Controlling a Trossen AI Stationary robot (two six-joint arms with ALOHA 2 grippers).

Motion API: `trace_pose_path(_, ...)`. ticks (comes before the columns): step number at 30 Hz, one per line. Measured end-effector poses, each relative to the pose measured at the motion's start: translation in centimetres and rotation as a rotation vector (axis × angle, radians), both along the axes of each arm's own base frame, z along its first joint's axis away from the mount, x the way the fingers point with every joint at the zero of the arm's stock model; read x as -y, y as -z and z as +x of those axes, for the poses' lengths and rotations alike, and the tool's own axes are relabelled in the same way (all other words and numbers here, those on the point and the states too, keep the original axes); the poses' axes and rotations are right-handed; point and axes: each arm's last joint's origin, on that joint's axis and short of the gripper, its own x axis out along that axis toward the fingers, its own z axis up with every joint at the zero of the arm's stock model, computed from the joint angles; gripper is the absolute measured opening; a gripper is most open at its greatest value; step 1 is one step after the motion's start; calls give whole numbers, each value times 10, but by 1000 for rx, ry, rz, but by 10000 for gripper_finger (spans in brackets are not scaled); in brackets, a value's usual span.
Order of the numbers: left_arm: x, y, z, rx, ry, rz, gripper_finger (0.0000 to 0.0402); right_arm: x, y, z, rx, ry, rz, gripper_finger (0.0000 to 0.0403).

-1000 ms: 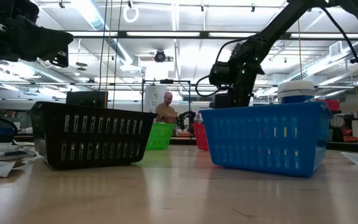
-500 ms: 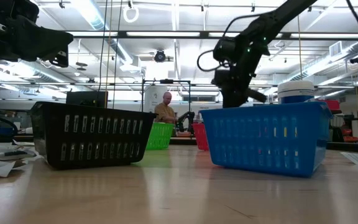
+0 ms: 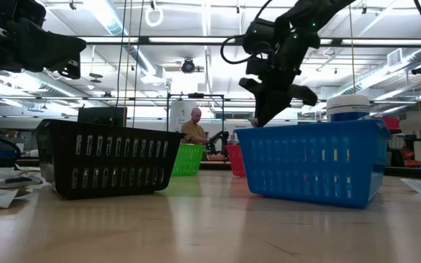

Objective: Pick & Place First Aid Supplies
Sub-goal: Put the orange ointment pack into the red bin

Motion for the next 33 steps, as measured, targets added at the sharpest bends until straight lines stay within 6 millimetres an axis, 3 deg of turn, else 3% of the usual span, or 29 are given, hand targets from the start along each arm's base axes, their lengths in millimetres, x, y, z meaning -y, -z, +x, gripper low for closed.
trace_pose_path(9,0,0,0,-1,0,0,25,-25,3,1,-66,-76,24,37)
trace_pose_path(19,0,0,0,0,0,0,25,-28,3,3,-61,-77,26,40)
trace_pose_path(33,0,0,0,0,0,0,25,-26,3,2,-56,-25,46,132)
